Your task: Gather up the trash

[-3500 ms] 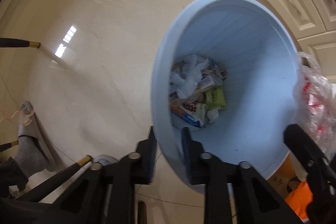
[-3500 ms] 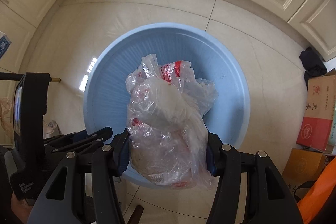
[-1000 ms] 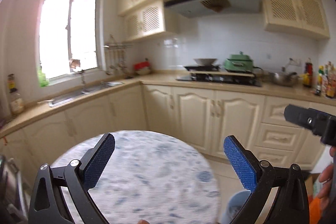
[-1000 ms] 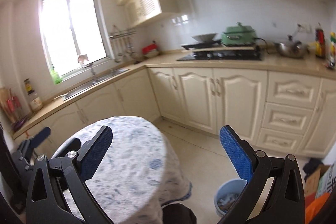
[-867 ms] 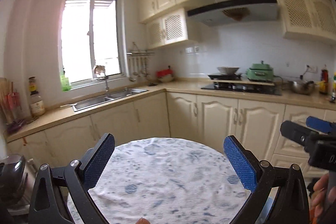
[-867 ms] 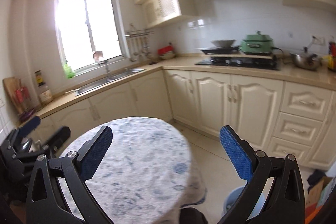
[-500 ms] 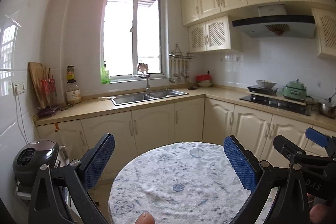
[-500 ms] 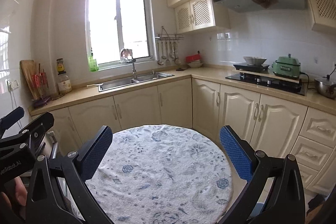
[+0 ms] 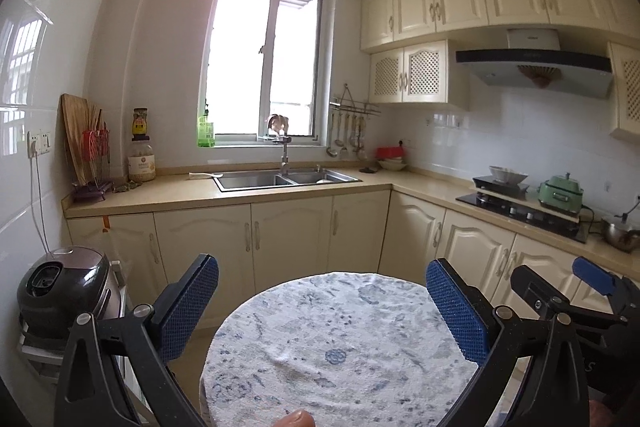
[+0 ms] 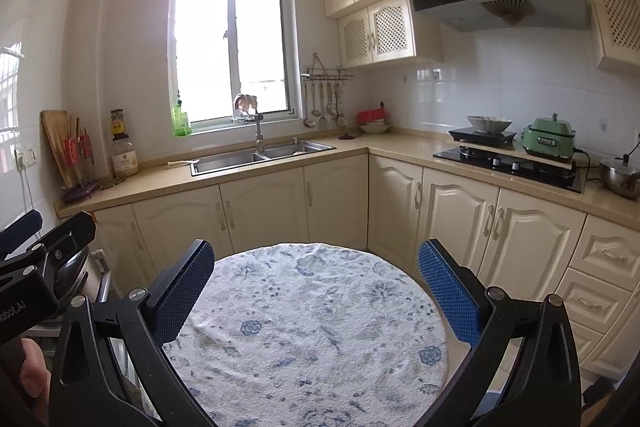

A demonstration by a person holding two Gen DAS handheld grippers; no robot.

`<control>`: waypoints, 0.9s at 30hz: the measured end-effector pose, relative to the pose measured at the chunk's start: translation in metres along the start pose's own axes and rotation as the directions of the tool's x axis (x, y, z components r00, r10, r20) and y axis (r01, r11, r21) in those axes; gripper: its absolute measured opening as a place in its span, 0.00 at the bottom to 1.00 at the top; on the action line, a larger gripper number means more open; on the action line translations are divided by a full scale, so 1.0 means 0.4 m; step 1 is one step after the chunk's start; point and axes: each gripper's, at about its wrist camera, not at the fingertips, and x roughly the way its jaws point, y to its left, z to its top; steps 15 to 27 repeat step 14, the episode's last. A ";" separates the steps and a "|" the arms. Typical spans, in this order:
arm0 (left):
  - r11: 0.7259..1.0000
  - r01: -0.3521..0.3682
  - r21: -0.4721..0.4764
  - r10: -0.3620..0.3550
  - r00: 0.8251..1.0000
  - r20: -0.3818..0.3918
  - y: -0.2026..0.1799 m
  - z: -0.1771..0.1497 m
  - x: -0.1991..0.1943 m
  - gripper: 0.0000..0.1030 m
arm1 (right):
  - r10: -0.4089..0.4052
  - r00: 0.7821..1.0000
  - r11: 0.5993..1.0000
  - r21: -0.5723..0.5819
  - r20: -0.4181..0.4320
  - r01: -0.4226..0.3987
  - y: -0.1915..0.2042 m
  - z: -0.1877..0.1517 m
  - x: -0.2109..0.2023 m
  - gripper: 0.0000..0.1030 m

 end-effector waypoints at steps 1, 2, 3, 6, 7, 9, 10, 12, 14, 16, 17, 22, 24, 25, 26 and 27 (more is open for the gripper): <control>1.000 -0.002 0.000 0.002 1.000 -0.001 0.008 0.013 0.018 0.99 | 0.001 1.000 1.000 0.000 0.000 -0.001 0.000 0.000 0.000 1.00; 1.000 0.000 -0.002 0.000 1.000 -0.004 0.012 0.018 0.033 0.99 | 0.003 1.000 1.000 0.000 0.000 -0.003 0.001 -0.001 0.000 1.00; 1.000 0.003 -0.004 -0.003 1.000 -0.007 0.017 0.025 0.047 0.99 | 0.004 1.000 1.000 -0.001 0.000 -0.004 0.002 -0.001 0.000 1.00; 1.000 0.012 -0.003 -0.012 1.000 -0.003 0.027 0.033 0.057 0.99 | 0.005 1.000 1.000 -0.002 -0.001 -0.005 0.002 -0.001 0.002 1.00; 1.000 0.010 0.000 -0.010 1.000 0.003 0.027 0.029 0.057 0.99 | 0.005 1.000 1.000 -0.001 -0.001 -0.005 0.002 -0.001 0.002 1.00; 1.000 0.012 0.008 -0.012 1.000 0.012 0.024 0.027 0.055 0.99 | 0.006 1.000 1.000 -0.002 -0.001 -0.006 0.003 -0.001 0.002 1.00; 1.000 0.014 0.010 -0.014 1.000 0.015 0.019 0.016 0.049 0.99 | 0.004 1.000 1.000 -0.002 0.000 -0.004 0.004 -0.001 0.002 1.00; 1.000 0.014 0.011 -0.015 0.999 0.037 0.015 0.000 0.038 0.99 | 0.004 1.000 1.000 -0.003 -0.002 -0.004 0.005 -0.003 0.002 1.00; 1.000 -0.001 0.015 0.000 0.998 0.057 0.014 -0.005 0.036 0.99 | 0.008 1.000 1.000 -0.005 -0.005 -0.008 0.006 -0.004 0.002 1.00; 1.000 -0.001 0.015 0.000 0.998 0.057 0.014 -0.005 0.036 0.99 | 0.008 1.000 1.000 -0.005 -0.005 -0.008 0.006 -0.004 0.002 1.00; 1.000 -0.001 0.015 0.000 0.998 0.057 0.014 -0.005 0.036 0.99 | 0.008 1.000 1.000 -0.005 -0.005 -0.008 0.006 -0.004 0.002 1.00; 1.000 -0.001 0.015 0.000 0.998 0.057 0.014 -0.005 0.036 0.99 | 0.008 1.000 1.000 -0.005 -0.005 -0.008 0.006 -0.004 0.002 1.00; 1.000 -0.001 0.015 0.000 0.998 0.057 0.014 -0.005 0.036 0.99 | 0.008 1.000 1.000 -0.005 -0.005 -0.008 0.006 -0.004 0.002 1.00; 1.000 -0.001 0.015 0.000 0.998 0.057 0.014 -0.005 0.036 0.99 | 0.008 1.000 1.000 -0.005 -0.005 -0.008 0.006 -0.004 0.002 1.00; 1.000 -0.001 0.015 0.000 0.998 0.057 0.014 -0.005 0.036 0.99 | 0.008 1.000 1.000 -0.005 -0.005 -0.008 0.006 -0.004 0.002 1.00; 1.000 -0.001 0.015 0.000 0.998 0.057 0.014 -0.005 0.036 0.99 | 0.008 1.000 1.000 -0.005 -0.005 -0.008 0.006 -0.004 0.002 1.00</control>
